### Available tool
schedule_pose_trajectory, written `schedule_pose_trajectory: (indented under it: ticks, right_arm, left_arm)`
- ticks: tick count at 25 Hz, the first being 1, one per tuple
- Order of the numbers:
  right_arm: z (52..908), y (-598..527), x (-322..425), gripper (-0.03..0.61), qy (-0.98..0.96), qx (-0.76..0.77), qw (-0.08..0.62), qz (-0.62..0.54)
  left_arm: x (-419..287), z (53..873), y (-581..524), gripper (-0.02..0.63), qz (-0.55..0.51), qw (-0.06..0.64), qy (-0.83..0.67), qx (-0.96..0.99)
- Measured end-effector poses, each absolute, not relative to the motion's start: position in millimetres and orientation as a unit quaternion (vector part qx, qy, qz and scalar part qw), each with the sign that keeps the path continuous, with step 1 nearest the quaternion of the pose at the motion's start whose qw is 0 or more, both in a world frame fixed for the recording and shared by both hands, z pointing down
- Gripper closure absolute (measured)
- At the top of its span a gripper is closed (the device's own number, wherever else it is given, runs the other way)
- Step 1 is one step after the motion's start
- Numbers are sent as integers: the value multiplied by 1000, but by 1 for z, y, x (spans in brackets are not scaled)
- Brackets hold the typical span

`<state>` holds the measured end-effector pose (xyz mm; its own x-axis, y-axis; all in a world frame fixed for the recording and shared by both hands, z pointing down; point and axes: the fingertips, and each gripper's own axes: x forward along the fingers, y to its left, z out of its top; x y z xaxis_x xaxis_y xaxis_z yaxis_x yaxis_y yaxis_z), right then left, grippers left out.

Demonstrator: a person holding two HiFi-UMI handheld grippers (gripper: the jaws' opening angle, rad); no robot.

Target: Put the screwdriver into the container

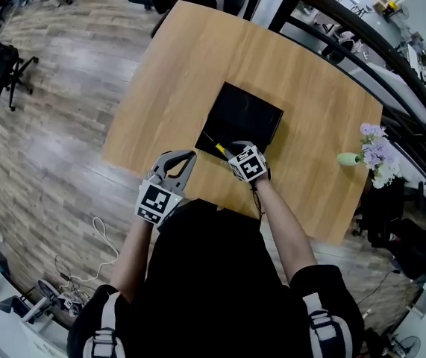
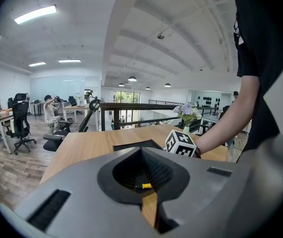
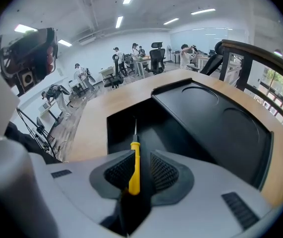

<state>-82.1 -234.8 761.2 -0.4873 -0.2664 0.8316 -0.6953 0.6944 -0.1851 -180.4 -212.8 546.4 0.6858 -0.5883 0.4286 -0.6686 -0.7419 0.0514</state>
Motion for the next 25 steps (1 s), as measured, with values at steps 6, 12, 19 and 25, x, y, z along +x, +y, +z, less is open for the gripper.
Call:
schedule_pose_trajectory:
  ticks: [6,12,19,25]
  right_arm:
    - [751,-221,-71,485,-827,288,410,257]
    - [733,-212,-55,526,-838,290,396,237]
    - [705,-205,-41,552,-862,285,374,193]
    - [672,-197,-30,554,-881,282,342,164]
  left_arm:
    - [-172,538,-205,591,195,95,-349,912]
    - [-160,530,-195,591,192,93,-356,910]
    - [-152,524,-187,591,190,92,-381,900]
    - [-138,516,-172,591,194,89,-389,896]
